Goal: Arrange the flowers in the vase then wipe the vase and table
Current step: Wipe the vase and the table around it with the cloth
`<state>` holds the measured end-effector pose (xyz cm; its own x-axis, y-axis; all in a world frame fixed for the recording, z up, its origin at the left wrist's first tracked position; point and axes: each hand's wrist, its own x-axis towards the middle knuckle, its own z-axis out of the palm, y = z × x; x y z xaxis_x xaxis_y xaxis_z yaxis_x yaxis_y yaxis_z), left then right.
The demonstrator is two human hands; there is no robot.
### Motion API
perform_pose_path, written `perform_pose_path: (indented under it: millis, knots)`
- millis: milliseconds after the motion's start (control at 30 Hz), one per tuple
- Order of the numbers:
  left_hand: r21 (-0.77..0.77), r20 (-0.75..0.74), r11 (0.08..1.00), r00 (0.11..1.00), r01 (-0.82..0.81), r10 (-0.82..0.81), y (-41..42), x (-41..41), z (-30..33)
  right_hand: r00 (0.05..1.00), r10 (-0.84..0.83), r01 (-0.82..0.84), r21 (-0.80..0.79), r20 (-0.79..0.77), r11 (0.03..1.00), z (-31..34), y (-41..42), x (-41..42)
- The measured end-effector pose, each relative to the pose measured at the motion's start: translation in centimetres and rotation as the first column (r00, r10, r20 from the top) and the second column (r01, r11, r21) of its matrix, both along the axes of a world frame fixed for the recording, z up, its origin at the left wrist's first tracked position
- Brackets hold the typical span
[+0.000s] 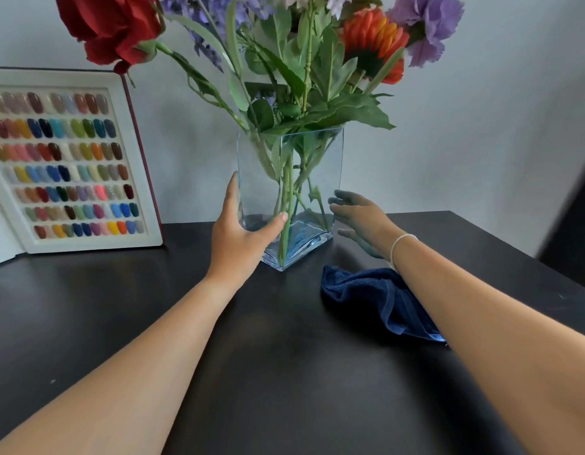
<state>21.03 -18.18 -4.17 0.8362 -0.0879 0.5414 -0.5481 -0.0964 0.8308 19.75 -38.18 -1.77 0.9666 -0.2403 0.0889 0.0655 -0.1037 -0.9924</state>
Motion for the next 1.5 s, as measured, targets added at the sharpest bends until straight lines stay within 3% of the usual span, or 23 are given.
perform_pose_path:
  millis: [267, 433, 633, 833, 933, 1000, 1100, 1200, 1233, 1300, 1333, 1433, 1500]
  knots:
    - [-0.001, -0.017, 0.992, 0.992, -0.127, 0.127, 1.5, 0.9, 0.0, 0.977, -0.169, 0.188, -0.142, 0.132, 0.972, 0.2, 0.2, -0.2]
    - [-0.088, -0.141, 0.994, 0.989, -0.064, 0.051, 1.8, 2.1, 0.0, 0.97, -0.182, 0.216, -0.224, 0.164, 0.95, 0.3, 0.5, -0.3]
    - [-0.125, -0.161, 0.992, 0.987, -0.026, 0.005, 1.9, 3.5, -0.1, 0.967, -0.173, 0.217, -0.242, 0.189, 0.946, 0.0, 0.5, -0.4]
    - [-0.136, -0.183, 0.991, 0.983, -0.013, -0.013, 1.8, 4.1, -0.2, 0.966, -0.18, 0.222, -0.236, 0.188, 0.946, 0.2, 0.9, -0.7]
    - [-0.119, -0.175, 0.993, 0.984, -0.002, -0.019, 1.8, 3.9, -0.2, 0.986, -0.148, 0.163, -0.295, 0.073, 0.942, 0.9, 1.0, -1.7]
    - [-0.106, -0.169, 0.994, 0.985, 0.004, -0.022, 1.9, 3.9, -0.2, 0.991, -0.135, 0.109, -0.464, -0.024, 0.879, 2.0, 0.8, -3.2]
    - [-0.089, -0.165, 0.996, 0.986, 0.015, -0.029, 2.0, 3.8, -0.2, 0.994, -0.013, -0.076, -0.766, -0.11, 0.639, 3.5, 0.3, -7.3]
    - [-0.098, -0.169, 0.995, 0.985, 0.016, -0.033, 1.9, 3.7, -0.2, 0.926, 0.088, -0.368, -0.826, -0.367, 0.427, 2.9, 0.8, -11.7]
    - [-0.105, -0.173, 0.994, 0.984, 0.015, -0.033, 1.9, 3.6, -0.1, 0.925, 0.078, -0.372, -0.85, -0.371, 0.372, 2.1, 1.0, -12.6]
    - [-0.106, -0.179, 0.994, 0.983, 0.017, -0.035, 2.0, 3.5, -0.1, 0.976, 0.047, -0.216, -0.942, -0.211, 0.258, 0.4, 1.2, -12.8]
    - [-0.101, -0.18, 0.995, 0.983, 0.021, -0.039, 2.0, 3.5, -0.1, 0.992, 0.05, -0.127, -0.962, -0.118, 0.243, -0.2, 1.3, -12.5]
    - [-0.077, -0.173, 0.997, 0.984, 0.03, -0.043, 2.1, 3.4, -0.1, 0.997, 0.071, 0.007, -0.921, 0.037, 0.39, -0.5, 1.3, -10.7]
    - [-0.075, -0.172, 0.997, 0.984, 0.032, -0.044, 2.1, 3.4, -0.1, 0.988, 0.098, 0.065, -0.899, 0.119, 0.432, -0.3, 1.6, -8.8]
